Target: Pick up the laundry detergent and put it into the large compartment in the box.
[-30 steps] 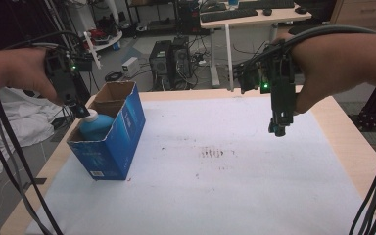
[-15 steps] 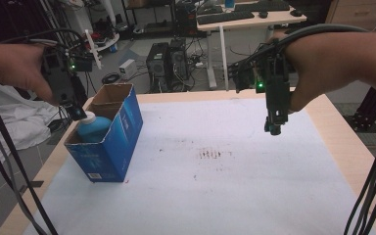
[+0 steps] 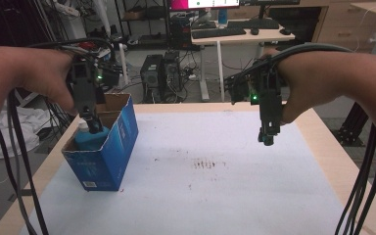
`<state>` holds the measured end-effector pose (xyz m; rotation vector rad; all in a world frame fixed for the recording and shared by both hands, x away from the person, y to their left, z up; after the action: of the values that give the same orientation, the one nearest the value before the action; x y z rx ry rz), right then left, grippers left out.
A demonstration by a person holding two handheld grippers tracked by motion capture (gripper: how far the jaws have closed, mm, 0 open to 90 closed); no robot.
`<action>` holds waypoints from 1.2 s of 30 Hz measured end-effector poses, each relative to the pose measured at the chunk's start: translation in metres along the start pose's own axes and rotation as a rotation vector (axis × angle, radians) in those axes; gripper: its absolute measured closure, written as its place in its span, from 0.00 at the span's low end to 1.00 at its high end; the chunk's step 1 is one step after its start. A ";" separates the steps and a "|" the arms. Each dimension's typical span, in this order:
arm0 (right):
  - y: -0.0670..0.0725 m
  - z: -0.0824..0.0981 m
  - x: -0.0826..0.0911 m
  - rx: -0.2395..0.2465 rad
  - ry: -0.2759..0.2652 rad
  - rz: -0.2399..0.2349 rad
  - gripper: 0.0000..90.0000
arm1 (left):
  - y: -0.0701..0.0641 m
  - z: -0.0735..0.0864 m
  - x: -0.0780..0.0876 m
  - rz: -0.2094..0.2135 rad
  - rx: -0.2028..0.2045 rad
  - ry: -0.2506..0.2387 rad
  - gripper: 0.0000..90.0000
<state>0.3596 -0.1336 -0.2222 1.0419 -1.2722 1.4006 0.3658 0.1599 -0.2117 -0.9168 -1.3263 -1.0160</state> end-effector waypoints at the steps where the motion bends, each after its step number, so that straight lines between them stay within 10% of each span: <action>1: 0.001 0.000 0.002 0.003 0.002 0.004 0.03 | -0.002 -0.003 -0.002 0.003 -0.012 -0.001 0.02; 16: 0.001 0.006 0.009 -0.004 -0.004 0.009 0.03 | -0.018 -0.050 -0.029 0.084 -0.137 -0.001 0.02; 36: -0.005 0.008 0.000 -0.009 -0.008 -0.007 0.03 | -0.020 -0.072 -0.051 0.126 -0.177 0.006 0.02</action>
<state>0.3642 -0.1416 -0.2207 1.0457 -1.2788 1.3855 0.3710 0.0889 -0.2672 -1.1154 -1.1708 -1.0484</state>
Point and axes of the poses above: each handheld gripper's, and its own axes: x roughly backward along the jaws, z roughly out of its underside, y roughly to its left, the point moved 5 cm from there along -x, roughly forward along the jaws
